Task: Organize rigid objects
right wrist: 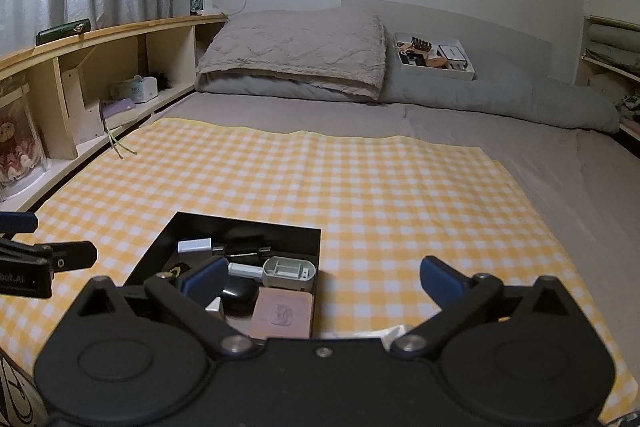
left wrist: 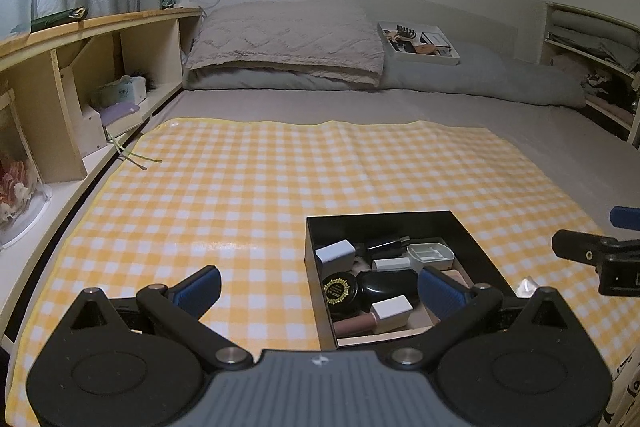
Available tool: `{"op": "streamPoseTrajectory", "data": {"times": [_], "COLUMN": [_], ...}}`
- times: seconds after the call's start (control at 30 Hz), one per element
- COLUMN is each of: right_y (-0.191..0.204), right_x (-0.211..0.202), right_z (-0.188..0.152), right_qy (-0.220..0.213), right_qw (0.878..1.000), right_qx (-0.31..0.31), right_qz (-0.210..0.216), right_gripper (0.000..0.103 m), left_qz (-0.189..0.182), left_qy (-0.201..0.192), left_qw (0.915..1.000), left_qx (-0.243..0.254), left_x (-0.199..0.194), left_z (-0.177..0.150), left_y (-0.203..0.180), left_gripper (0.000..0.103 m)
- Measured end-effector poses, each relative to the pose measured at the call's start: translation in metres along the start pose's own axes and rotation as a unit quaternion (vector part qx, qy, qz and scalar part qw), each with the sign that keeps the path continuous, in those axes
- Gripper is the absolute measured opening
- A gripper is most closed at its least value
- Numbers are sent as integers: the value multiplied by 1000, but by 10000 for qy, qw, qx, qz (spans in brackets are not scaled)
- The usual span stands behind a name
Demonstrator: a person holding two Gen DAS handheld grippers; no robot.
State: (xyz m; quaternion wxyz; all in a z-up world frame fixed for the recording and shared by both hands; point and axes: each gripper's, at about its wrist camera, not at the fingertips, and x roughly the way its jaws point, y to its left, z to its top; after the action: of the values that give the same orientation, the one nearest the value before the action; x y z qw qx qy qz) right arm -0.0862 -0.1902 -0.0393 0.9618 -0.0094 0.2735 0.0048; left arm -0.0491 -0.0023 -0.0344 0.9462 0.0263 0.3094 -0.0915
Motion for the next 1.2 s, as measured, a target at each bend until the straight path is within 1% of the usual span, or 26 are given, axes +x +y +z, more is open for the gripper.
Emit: {"op": "streamPoseTrajectory", "data": {"times": [0.2, 1.2], "right_y": [2, 2], "right_x": [0, 0], "right_z": [0, -1], "right_qy": [4, 28], "right_qw": [10000, 9999], "right_qx": [-49, -57], "right_qz": [61, 95], "right_gripper": [103, 103], "left_qz": [8, 65], "left_qy": [15, -11], "left_qw": [10000, 9999], "left_qx": [-26, -82], "left_x": [0, -2], "left_z": [0, 0], "left_y": [0, -2], "left_gripper": [103, 103]}}
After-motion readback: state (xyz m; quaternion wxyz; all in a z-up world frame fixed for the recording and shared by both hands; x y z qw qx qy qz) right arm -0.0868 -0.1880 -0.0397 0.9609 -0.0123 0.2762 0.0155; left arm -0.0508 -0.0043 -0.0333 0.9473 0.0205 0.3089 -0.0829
